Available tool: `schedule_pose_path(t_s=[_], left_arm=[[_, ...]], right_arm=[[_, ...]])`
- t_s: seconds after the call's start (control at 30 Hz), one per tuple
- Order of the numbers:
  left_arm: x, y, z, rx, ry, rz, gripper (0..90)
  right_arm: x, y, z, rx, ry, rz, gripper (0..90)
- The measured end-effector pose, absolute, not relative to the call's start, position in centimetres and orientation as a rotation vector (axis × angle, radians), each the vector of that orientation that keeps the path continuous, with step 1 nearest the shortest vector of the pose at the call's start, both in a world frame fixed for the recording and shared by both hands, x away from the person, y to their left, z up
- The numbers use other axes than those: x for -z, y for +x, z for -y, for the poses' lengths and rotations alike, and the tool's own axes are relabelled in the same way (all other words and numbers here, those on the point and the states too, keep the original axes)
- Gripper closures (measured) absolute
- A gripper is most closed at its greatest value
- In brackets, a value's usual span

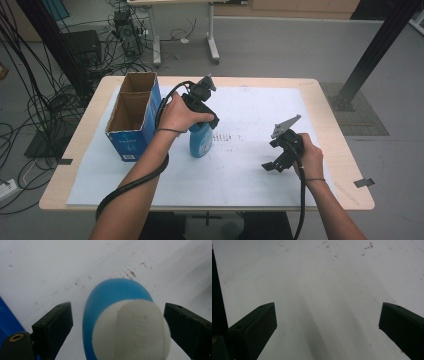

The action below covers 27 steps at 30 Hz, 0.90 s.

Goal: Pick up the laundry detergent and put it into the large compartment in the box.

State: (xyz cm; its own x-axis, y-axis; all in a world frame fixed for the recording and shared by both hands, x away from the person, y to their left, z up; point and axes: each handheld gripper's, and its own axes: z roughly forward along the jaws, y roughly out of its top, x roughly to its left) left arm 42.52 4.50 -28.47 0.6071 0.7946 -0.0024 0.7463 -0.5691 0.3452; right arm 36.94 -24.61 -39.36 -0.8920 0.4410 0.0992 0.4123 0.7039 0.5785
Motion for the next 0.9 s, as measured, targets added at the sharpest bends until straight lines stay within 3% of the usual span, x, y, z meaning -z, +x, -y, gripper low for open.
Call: schedule_pose_path(t_s=[0.9], left_arm=[[28.52, 42.27, -4.11, -0.202, 2.518, -1.239, 9.7]], right_arm=[[39.43, 36.96, 24.36, -0.95, 0.709, -2.861, 1.4]])
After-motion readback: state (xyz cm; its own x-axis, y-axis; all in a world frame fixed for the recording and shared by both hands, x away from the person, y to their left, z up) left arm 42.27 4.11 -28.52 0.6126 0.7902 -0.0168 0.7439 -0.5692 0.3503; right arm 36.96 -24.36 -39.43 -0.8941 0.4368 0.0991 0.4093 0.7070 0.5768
